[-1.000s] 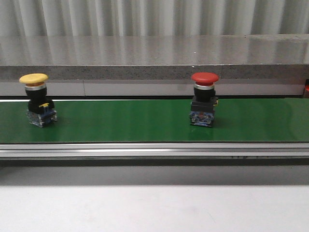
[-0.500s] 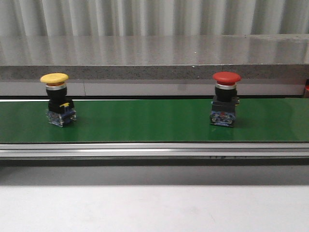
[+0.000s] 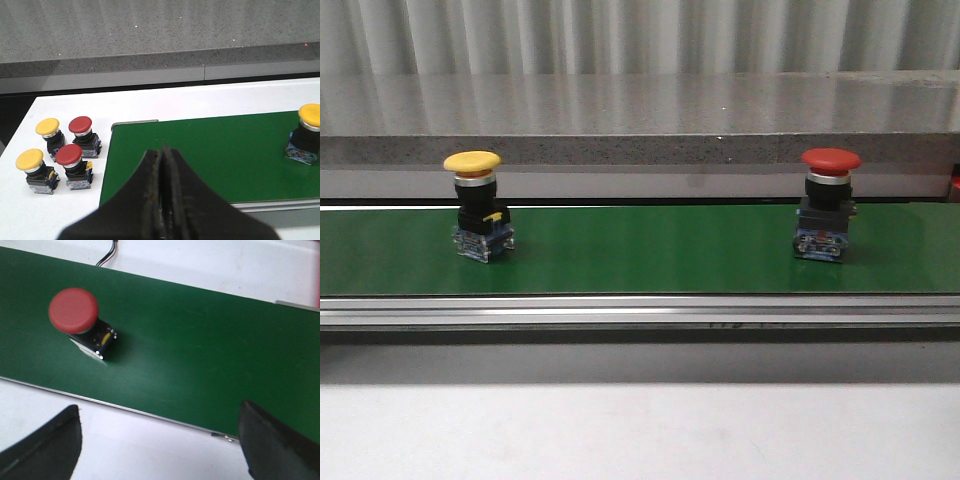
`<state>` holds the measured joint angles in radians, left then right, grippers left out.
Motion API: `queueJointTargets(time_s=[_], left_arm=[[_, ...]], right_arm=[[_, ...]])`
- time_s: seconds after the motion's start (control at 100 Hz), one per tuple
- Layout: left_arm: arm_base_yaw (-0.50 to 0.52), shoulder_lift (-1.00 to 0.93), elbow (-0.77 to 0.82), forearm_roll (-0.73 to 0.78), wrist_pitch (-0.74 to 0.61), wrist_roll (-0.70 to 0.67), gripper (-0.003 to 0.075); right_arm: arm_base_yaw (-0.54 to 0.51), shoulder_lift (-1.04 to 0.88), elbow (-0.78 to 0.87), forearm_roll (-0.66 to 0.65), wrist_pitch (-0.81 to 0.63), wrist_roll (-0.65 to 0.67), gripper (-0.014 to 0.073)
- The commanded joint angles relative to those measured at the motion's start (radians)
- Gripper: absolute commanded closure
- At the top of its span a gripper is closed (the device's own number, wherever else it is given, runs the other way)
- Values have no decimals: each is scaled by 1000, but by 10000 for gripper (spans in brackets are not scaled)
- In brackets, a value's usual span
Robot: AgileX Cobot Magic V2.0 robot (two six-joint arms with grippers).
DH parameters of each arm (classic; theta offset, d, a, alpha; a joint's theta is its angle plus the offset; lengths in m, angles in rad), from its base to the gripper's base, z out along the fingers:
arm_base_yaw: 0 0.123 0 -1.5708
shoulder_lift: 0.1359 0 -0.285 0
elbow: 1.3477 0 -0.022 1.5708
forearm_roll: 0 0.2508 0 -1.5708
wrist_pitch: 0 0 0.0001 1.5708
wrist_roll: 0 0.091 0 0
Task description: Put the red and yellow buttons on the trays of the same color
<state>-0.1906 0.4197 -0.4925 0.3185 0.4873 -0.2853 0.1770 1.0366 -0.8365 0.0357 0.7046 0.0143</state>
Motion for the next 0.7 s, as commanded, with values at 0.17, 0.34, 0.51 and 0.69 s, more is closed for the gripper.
queueJointTargets(time_s=[0.17, 0.34, 0.51, 0.69], left_arm=[[-9, 5, -23, 11, -74, -3, 740], [-9, 5, -23, 11, -74, -3, 740], [-9, 5, -23, 11, -74, -3, 740], [-9, 5, -23, 11, -74, -3, 740]], right_arm=[[43, 181, -121, 0, -69, -14, -33], [53, 262, -170, 0, -69, -14, -33], [54, 318, -200, 0, -81, -14, -33], [54, 382, -218, -2, -125, -14, -29]])
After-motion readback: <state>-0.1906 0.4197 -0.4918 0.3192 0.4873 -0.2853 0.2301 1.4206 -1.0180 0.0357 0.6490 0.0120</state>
